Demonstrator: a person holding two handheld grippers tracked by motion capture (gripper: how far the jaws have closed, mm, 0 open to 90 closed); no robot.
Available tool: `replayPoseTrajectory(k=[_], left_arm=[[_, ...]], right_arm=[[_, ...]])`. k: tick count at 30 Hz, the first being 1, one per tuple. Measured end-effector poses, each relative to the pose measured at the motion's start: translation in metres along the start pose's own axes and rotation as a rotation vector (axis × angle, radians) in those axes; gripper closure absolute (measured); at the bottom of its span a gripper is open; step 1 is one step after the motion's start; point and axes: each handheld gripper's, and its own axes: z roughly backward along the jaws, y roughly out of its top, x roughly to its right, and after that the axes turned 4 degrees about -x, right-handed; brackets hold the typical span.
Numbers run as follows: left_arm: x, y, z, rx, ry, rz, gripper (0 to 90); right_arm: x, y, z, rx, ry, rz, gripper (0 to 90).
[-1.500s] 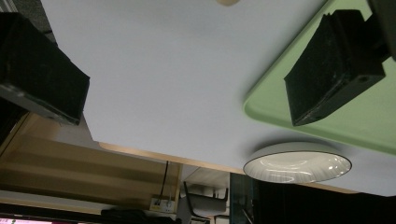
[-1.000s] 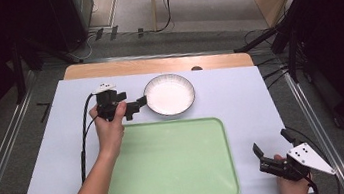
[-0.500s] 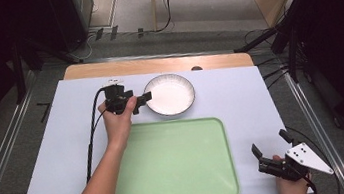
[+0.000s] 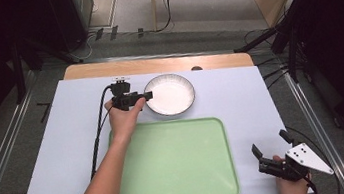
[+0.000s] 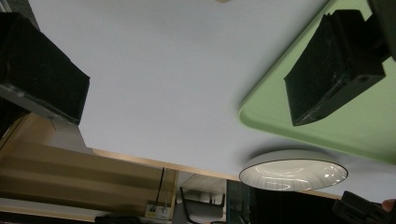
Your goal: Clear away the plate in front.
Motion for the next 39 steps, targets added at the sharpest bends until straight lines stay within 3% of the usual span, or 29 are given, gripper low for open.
replayPoseTrajectory(k=[6,7,8,9,11,19,21,25,30,39], left_arm=[[-0.010,0.000,-0.007,-0.021,-0.009,0.078,53.9],[-0.012,0.000,-0.010,-0.033,-0.019,0.111,56.6],[-0.012,0.000,-0.010,-0.033,-0.019,0.111,58.6],[-0.014,0.000,-0.012,-0.045,-0.034,0.146,58.6],[-0.015,0.000,-0.014,-0.044,-0.038,0.167,64.6],[-0.019,-0.002,-0.026,-0.034,-0.042,0.236,69.2],[-0.021,-0.002,-0.029,-0.043,-0.074,0.268,74.9],[-0.022,-0.001,-0.033,-0.063,-0.097,0.291,78.5],[-0.021,0.001,-0.038,-0.083,-0.095,0.315,78.6],[-0.021,0.000,-0.046,-0.136,-0.127,0.403,77.9]], right_arm=[[0.000,-0.001,0.000,-0.001,0.001,-0.005,0.0],[0.000,-0.001,0.000,-0.001,0.001,-0.004,0.0],[0.000,-0.001,0.000,-0.001,0.001,-0.004,0.0],[0.001,-0.001,0.000,-0.001,0.001,-0.005,0.0],[0.001,-0.001,0.000,-0.001,-0.001,-0.005,0.0],[0.001,-0.001,0.000,-0.003,0.001,-0.005,0.0],[0.001,-0.001,0.000,-0.001,0.002,-0.005,0.0],[0.001,-0.002,0.001,-0.003,0.003,-0.007,0.0],[0.001,-0.002,0.001,-0.008,0.001,-0.012,0.0],[0.003,-0.003,0.001,-0.005,0.001,-0.010,0.0]])
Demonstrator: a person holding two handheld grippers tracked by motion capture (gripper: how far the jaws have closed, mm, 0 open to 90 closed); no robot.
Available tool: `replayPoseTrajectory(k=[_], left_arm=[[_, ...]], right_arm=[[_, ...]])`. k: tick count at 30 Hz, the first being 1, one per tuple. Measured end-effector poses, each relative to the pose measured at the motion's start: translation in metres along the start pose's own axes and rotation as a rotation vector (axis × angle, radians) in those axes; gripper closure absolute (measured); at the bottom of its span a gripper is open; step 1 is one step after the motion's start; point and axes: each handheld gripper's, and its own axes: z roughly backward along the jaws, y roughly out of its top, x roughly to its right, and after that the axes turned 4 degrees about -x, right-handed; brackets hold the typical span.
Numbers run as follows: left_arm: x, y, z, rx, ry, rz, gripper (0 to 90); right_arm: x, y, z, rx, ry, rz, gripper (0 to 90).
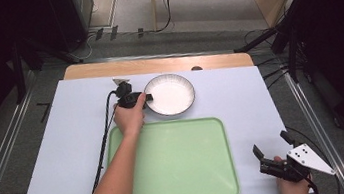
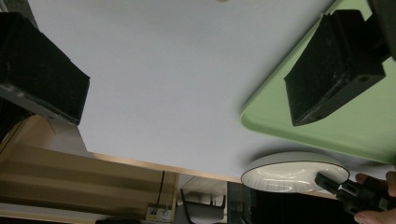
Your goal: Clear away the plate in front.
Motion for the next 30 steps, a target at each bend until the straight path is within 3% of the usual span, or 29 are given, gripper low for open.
replayPoseTrajectory(k=[6,17,20,25,30], left_arm=[[-0.004,0.002,-0.001,-0.016,-0.027,0.088,81.6],[-0.007,0.000,0.000,-0.014,-0.063,0.172,83.8],[-0.009,-0.002,0.001,-0.005,-0.087,0.176,83.8],[-0.009,-0.001,0.005,0.013,-0.084,0.172,83.7],[-0.009,0.000,0.016,0.028,-0.120,0.161,83.8]], right_arm=[[0.000,0.000,0.000,0.000,0.000,0.000,0.0],[0.000,0.000,0.000,0.000,-0.001,-0.003,0.0],[0.001,0.000,0.001,0.002,-0.004,-0.001,0.0],[0.001,0.000,0.001,0.003,-0.005,-0.002,0.0],[0.001,0.000,0.001,0.003,-0.007,-0.002,0.0]])
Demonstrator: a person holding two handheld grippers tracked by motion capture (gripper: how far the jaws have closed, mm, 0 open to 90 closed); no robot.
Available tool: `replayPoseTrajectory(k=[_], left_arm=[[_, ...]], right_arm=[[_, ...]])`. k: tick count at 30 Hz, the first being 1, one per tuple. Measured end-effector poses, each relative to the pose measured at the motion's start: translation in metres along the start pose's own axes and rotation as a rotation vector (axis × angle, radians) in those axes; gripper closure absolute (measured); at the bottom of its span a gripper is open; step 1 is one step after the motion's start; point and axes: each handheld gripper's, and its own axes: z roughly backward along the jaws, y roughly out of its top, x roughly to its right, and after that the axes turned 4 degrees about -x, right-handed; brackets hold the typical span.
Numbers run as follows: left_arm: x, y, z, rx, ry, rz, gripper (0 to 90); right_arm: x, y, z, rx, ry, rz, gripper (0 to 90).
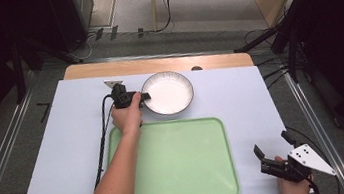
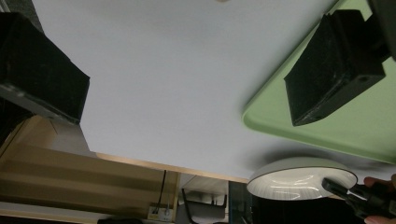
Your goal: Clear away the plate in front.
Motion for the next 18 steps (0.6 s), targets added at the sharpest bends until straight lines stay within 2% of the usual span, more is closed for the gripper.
replayPoseTrajectory(k=[4,8,10,15,18], left_arm=[[0.001,0.001,0.009,-0.005,-0.017,-0.024,83.7],[-0.002,0.000,0.018,-0.015,-0.069,-0.014,83.7],[-0.003,-0.001,0.024,-0.019,-0.083,-0.020,83.9],[-0.002,-0.003,0.040,-0.025,-0.043,-0.069,83.7],[-0.003,-0.003,0.047,-0.035,-0.049,-0.081,83.8]], right_arm=[[0.000,0.000,0.000,-0.001,0.000,-0.003,0.0],[0.000,0.000,0.000,0.004,0.002,0.001,0.0],[0.001,0.000,-0.001,0.003,0.001,-0.003,0.0],[0.000,0.001,-0.001,0.002,-0.004,0.000,0.0],[0.000,0.001,-0.001,0.002,-0.004,0.000,0.0]])
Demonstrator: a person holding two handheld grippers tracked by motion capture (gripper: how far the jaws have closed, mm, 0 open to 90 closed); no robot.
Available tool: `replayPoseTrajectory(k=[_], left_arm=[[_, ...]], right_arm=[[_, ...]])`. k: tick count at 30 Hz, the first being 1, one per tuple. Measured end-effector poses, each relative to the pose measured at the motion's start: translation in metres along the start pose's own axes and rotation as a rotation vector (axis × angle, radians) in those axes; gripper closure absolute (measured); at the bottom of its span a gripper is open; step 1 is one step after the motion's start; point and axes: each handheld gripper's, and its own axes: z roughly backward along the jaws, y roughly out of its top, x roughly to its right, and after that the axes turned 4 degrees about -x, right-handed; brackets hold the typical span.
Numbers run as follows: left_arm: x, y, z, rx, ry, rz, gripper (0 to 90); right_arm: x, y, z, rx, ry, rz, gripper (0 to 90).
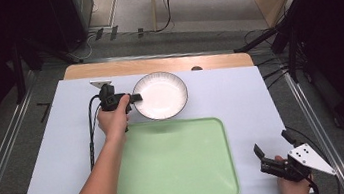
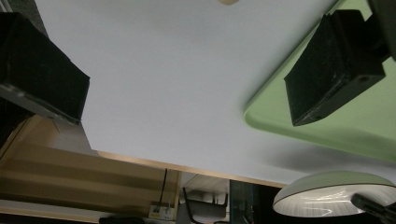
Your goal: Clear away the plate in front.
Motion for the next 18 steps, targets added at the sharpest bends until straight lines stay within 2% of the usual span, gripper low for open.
replayPoseTrajectory(k=[4,12,18], left_arm=[[0.000,-0.005,0.007,-0.019,-0.025,-0.014,83.8],[0.005,-0.019,0.020,-0.067,-0.035,-0.071,83.7],[0.002,-0.031,0.026,-0.094,-0.064,-0.072,83.7]], right_arm=[[0.001,0.000,0.000,0.000,0.001,-0.008,0.0],[0.002,0.001,0.001,0.017,0.002,-0.026,0.0],[0.003,0.002,0.001,0.026,0.005,-0.041,0.0]])
